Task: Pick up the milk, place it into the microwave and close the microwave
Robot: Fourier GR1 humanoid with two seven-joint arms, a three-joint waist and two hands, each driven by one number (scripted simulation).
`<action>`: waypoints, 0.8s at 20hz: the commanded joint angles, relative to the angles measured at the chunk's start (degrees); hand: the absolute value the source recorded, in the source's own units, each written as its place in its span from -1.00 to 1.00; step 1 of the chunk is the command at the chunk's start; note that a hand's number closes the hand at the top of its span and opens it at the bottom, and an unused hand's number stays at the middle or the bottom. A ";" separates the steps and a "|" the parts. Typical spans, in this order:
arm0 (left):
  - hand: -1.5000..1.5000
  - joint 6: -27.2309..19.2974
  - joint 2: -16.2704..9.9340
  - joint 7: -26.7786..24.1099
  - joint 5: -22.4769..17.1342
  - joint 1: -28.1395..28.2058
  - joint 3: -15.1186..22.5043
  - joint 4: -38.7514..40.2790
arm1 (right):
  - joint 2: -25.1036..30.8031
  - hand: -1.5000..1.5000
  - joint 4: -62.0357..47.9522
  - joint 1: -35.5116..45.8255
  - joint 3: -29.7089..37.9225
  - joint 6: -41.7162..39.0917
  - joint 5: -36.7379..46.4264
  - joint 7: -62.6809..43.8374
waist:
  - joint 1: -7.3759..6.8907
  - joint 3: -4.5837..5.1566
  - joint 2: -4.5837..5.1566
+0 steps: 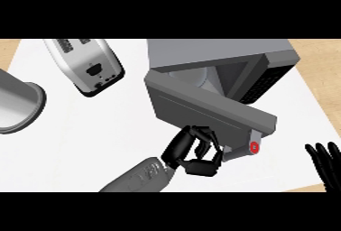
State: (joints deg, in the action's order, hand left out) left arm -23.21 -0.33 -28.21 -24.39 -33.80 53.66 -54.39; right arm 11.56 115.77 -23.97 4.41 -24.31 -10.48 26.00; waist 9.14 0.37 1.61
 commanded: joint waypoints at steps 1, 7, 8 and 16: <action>1.00 -6.33 0.32 -1.45 -5.46 -1.77 0.44 -1.78 | 2.01 -1.00 2.29 1.94 0.68 -0.34 -1.28 -3.46 | 0.53 0.08 0.23; 1.00 -12.33 0.33 0.20 -11.90 -7.87 -2.02 0.42 | 4.66 -1.00 3.75 4.06 3.90 -0.51 -3.49 -5.24 | 2.36 -0.05 0.63; -1.00 -13.70 0.33 0.01 -12.78 -7.62 -1.77 0.87 | 3.88 -1.00 4.34 3.28 3.28 -0.07 -3.33 -5.39 | 3.37 -0.03 0.68; -1.00 -18.18 0.34 2.38 -18.59 -13.06 -3.92 4.61 | 12.20 1.00 7.40 10.47 13.50 3.13 5.14 -3.95 | 5.97 0.07 1.37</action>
State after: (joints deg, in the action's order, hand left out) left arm -39.04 0.02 -26.30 -40.09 -44.28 51.95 -51.18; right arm 20.21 121.76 -16.23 13.41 -22.96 -9.85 21.40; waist 14.06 0.37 2.74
